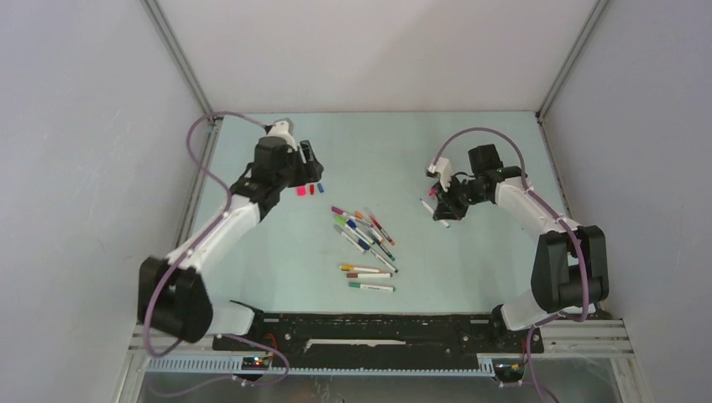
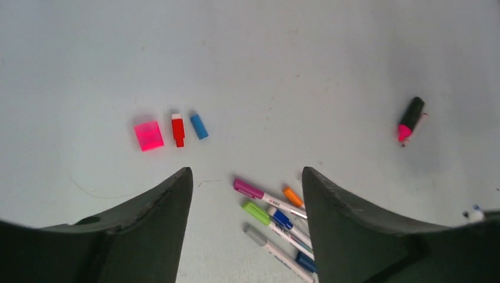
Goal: Open the pen caps
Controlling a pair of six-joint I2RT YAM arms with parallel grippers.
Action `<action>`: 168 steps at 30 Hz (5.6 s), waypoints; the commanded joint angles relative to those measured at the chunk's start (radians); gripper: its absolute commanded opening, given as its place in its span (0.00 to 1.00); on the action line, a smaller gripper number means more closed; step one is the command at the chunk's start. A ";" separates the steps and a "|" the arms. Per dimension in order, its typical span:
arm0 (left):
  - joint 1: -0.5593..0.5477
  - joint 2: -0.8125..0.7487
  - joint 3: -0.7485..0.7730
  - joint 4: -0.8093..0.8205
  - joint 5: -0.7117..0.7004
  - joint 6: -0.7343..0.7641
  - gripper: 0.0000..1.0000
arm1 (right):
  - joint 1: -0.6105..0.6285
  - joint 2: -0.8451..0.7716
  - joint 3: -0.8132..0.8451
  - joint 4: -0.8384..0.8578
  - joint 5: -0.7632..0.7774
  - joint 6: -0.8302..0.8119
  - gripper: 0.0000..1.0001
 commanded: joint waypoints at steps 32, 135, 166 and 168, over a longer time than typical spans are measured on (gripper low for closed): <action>0.110 -0.690 -0.569 0.364 0.300 -0.248 1.00 | 0.078 0.262 0.036 0.253 0.759 -1.207 0.46; -0.866 0.239 -0.075 -0.236 0.014 0.429 0.05 | -0.228 -0.124 0.022 -0.078 -0.507 0.098 0.91; -0.664 -0.097 -0.097 0.135 0.260 0.213 0.00 | -0.032 -0.185 0.021 -0.216 -0.548 -0.107 0.90; -0.664 -0.087 -0.087 0.147 0.270 0.208 0.00 | -0.019 -0.177 0.021 -0.198 -0.550 -0.061 0.90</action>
